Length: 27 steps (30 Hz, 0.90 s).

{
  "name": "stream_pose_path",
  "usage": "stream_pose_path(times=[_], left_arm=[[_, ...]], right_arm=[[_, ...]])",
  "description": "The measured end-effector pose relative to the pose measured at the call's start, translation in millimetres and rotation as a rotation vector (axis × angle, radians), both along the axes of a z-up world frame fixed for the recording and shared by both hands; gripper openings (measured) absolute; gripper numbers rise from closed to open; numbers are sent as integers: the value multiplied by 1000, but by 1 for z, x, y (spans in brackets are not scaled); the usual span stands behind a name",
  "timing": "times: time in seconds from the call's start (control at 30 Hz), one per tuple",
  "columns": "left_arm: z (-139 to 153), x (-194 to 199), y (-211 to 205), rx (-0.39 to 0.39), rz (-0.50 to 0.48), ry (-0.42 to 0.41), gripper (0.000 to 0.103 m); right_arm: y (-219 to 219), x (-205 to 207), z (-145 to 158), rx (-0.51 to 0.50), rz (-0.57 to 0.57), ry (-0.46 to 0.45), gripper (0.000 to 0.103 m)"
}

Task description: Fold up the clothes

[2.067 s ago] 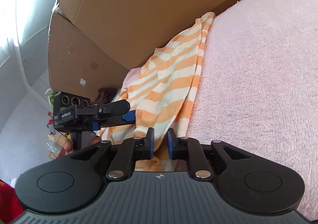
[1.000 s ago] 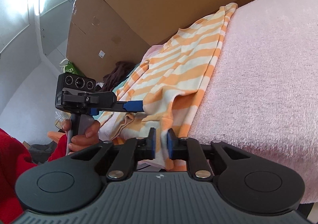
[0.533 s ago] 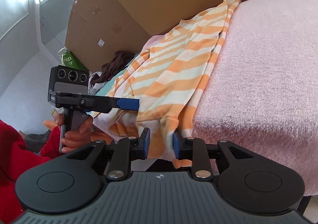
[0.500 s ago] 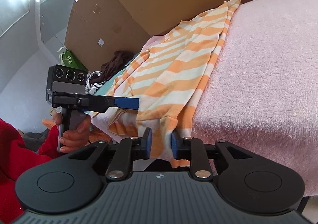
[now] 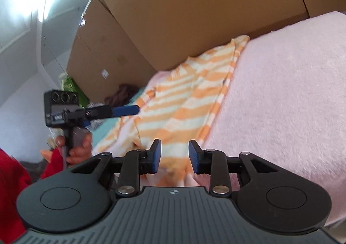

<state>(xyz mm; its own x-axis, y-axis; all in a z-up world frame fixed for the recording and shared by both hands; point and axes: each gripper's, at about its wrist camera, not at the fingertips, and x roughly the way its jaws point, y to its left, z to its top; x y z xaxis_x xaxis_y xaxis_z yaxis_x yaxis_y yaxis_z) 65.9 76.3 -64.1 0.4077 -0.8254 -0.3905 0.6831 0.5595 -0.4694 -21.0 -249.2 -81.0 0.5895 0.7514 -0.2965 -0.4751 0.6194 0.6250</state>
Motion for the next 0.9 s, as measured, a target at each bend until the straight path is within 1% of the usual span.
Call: stream_pose_path(times=[0.1,0.17,0.2,0.3,0.33,0.4,0.43,0.47,0.53,0.6,0.67,0.73,0.77,0.83,0.87,0.9], left_arm=[[-20,47,-24,71,20,67,60],[-29,71,-32,154,56,75,53],[-32,81,-35,191,73,64,44],[-30,103,-32,264,82,22,44],[-29,109,-31,297,102,1,44],[-23,121,-31,375,152,-57,43],[-20,125,-31,392,173,-79,44],[-17,127,-32,390,181,-93,48],[-10,130,-34,357,171,-116,51],[-7,133,-41,329,156,-139,63],[-12,140,-51,351,155,-150,63],[-24,152,-59,408,161,-122,61],[-28,156,-61,418,164,-130,58],[-29,160,-58,421,157,-149,59],[-27,162,-58,431,158,-151,60],[-24,163,-59,435,164,-159,59]], right_arm=[[22,14,-9,-23,26,15,31],[34,21,-16,-54,34,36,30],[33,22,-20,-53,27,39,27],[26,17,-23,-57,16,25,21],[25,16,-22,-63,17,19,16],[25,15,-22,-74,21,6,16],[25,14,-22,-80,23,0,16],[25,14,-22,-85,25,-6,16],[26,18,-18,-94,36,1,18],[28,24,-14,-83,32,-7,23],[32,34,-10,-75,19,-32,23],[42,44,-8,-93,-4,-31,23],[45,47,-8,-113,-15,-30,23],[52,54,-10,-160,-38,-30,21],[52,55,-10,-168,-46,-29,18],[52,56,-11,-170,-51,-28,19]])
